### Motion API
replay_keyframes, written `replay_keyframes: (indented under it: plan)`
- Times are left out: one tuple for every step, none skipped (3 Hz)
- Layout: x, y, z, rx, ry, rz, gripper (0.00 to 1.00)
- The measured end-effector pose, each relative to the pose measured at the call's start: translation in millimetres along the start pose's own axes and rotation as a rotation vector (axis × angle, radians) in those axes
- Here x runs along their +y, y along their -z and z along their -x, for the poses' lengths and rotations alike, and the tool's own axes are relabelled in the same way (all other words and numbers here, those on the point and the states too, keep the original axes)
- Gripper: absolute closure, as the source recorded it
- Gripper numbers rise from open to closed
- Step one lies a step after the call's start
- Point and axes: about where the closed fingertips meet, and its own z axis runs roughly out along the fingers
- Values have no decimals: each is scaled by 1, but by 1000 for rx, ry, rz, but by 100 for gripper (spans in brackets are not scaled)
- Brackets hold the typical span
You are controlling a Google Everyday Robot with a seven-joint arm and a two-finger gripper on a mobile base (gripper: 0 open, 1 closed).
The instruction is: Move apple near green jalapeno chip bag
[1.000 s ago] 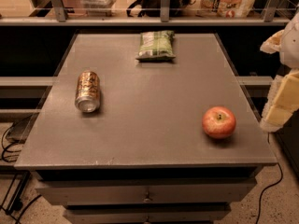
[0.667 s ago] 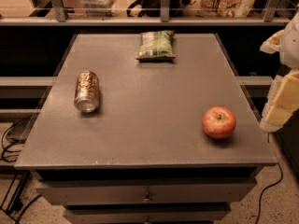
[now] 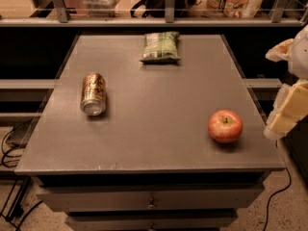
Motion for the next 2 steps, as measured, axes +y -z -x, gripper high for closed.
replay_keyframes:
  plan:
    - [3, -17, 4, -45, -1, 7, 0]
    - [5, -39, 14, -80, 6, 25, 0]
